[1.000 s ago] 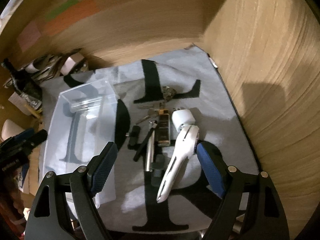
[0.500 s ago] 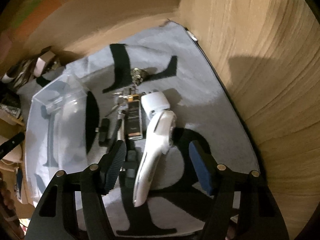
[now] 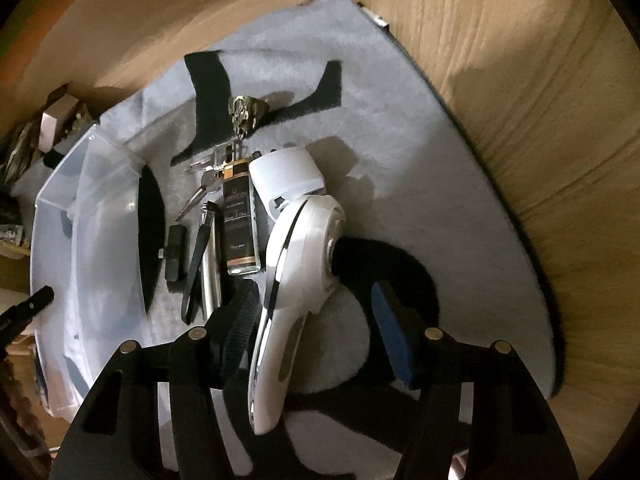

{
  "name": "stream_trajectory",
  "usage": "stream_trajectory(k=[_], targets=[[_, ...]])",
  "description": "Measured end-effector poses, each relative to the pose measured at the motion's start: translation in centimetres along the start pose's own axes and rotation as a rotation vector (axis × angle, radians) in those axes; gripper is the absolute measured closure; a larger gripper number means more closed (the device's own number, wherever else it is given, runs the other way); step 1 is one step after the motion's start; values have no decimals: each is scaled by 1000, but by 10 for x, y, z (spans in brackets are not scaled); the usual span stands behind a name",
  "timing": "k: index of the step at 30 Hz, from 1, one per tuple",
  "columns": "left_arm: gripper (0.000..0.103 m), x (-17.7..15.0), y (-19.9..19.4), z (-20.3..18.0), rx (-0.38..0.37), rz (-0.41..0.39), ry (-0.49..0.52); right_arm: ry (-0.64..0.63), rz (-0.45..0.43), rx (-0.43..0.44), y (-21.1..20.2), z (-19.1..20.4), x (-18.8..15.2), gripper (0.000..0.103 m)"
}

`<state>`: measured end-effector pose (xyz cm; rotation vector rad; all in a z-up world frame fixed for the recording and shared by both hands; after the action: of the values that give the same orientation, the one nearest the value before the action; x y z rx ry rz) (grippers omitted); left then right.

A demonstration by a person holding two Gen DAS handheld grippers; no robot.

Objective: Organize rigid objects
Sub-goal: 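Grasp the white trimmer with the right gripper while the left gripper holds the box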

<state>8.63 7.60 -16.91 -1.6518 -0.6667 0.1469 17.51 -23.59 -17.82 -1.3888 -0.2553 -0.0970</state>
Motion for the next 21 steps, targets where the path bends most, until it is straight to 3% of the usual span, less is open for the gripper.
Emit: stream_trajectory(k=[2,6,8,13,21], targets=[[91,-2,4,5,9,20,-36,0,23,-4,8,2,0,55],[94,-2,5,7,-19,24,-74,11,63,-7,20,4,-1,56],[95,-3,4,6,-3,19,-66,-8,51,-23,20,7,-1,64],[96,-2,2,4,14,4,-58,15,20,-13,14,5,-2,70],[97,-2,1,1,33,-2,-23,46,-65,-26,-24,-8,0,70]])
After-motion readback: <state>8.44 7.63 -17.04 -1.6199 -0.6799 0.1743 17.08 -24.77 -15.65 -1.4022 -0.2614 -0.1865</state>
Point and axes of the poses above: each gripper's, at about its wrist camera, not at the fingertips, and y roughly the way its jaws point, z to its left, x to its top, the point moved 9 cm from there along y, roughly the way its jaws point, and after that the axes turned 1 degree about x, right-handed, at the moved point
